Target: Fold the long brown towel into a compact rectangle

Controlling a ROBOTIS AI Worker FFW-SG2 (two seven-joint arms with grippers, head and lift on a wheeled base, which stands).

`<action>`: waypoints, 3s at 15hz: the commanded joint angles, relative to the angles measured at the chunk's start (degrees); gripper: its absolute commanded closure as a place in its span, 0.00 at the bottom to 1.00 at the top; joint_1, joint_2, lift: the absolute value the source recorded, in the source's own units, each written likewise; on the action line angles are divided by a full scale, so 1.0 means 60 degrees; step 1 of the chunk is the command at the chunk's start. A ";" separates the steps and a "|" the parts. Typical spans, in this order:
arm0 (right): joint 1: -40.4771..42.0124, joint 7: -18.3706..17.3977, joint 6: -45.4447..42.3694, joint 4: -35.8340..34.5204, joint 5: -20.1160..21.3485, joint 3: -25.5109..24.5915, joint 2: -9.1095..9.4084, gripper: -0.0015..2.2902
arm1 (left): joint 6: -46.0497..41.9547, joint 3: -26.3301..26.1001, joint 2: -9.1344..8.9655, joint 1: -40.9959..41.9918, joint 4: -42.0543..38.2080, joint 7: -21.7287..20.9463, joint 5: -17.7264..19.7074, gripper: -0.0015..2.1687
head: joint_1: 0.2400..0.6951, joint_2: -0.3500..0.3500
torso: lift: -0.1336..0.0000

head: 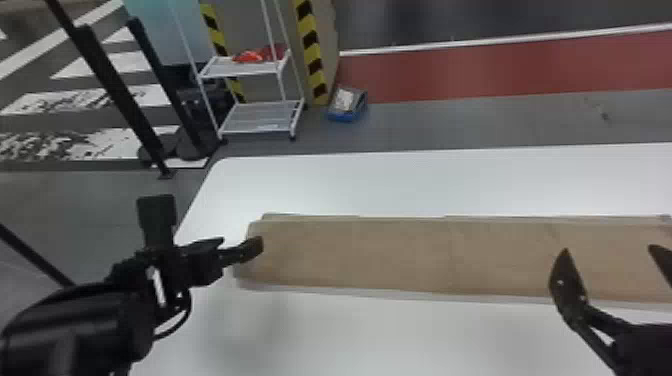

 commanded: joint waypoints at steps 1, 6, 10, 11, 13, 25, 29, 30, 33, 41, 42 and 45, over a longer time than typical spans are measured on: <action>0.0023 0.0001 0.0034 -0.0058 0.0002 -0.0026 0.0009 0.04 | 0.1211 -0.0007 0.0033 -0.0589 0.0245 -0.0247 -0.0425 0.07 | 1.00 0.84 | 0.06; -0.0007 0.0001 0.0122 -0.0058 -0.0012 -0.0040 0.0009 0.04 | 0.2119 -0.0066 0.0150 -0.0970 0.0641 -0.0628 -0.0748 0.09 | 1.00 0.84 | 0.06; -0.0007 0.0001 0.0122 -0.0044 -0.0012 -0.0055 0.0009 0.04 | 0.2119 -0.0037 0.0179 -0.0970 0.0656 -0.1961 -0.0967 0.58 | 1.00 0.82 | 0.06; -0.0007 0.0001 0.0122 -0.0044 -0.0012 -0.0055 0.0009 0.04 | 0.2119 -0.0022 0.0179 -0.0955 0.0626 -0.2063 -0.0967 0.80 | 1.00 0.81 | 0.06; -0.0007 0.0001 0.0152 -0.0044 -0.0012 -0.0070 0.0009 0.04 | 0.2119 -0.0081 0.0223 -0.0970 0.0626 -0.2386 -0.1173 0.87 | 1.00 0.80 | 0.06; 0.0023 0.0001 0.0122 -0.0014 -0.0012 -0.0114 0.0009 0.04 | 0.2119 0.1516 0.1483 -0.1776 0.0905 -0.5315 -0.1846 0.99 | 1.00 0.85 | 0.06; 0.0023 0.0001 0.0064 0.0015 -0.0012 -0.0143 0.0009 0.04 | 0.3877 0.1912 0.1805 -0.2039 0.0612 -0.5535 -0.1656 0.99 | 1.00 0.95 | 0.06; 0.0023 0.0001 0.0034 0.0015 -0.0012 -0.0143 0.0009 0.04 | 0.4726 0.1868 0.1673 -0.2010 0.0026 -0.5535 -0.1524 0.99 | 1.00 0.96 | 0.06; 0.0066 0.0001 0.0005 0.0015 -0.0012 -0.0143 0.0009 0.04 | 0.5968 0.0725 0.0780 -0.2025 -0.2333 -0.4861 -0.1509 0.99 | 1.00 0.90 | 0.06; 0.0213 0.0001 -0.0288 0.0030 -0.0012 -0.0231 0.0009 0.04 | 0.5968 -0.3699 -0.1564 -0.2142 -0.4208 -0.2781 -0.2652 0.99 | 1.00 0.51 | 0.06; 0.0213 0.0001 -0.0288 0.0059 -0.0012 -0.0231 0.0009 0.04 | 0.5968 -0.4212 -0.1652 -0.2054 -0.4237 -0.2591 -0.2842 0.99 | 1.00 0.46 | 0.06; 0.0198 0.0001 -0.0405 0.0147 -0.0042 -0.0260 0.0009 0.04 | 0.5968 -0.5442 -0.1706 -0.1966 -0.4120 -0.1785 -0.3194 0.99 | 1.00 0.35 | 0.06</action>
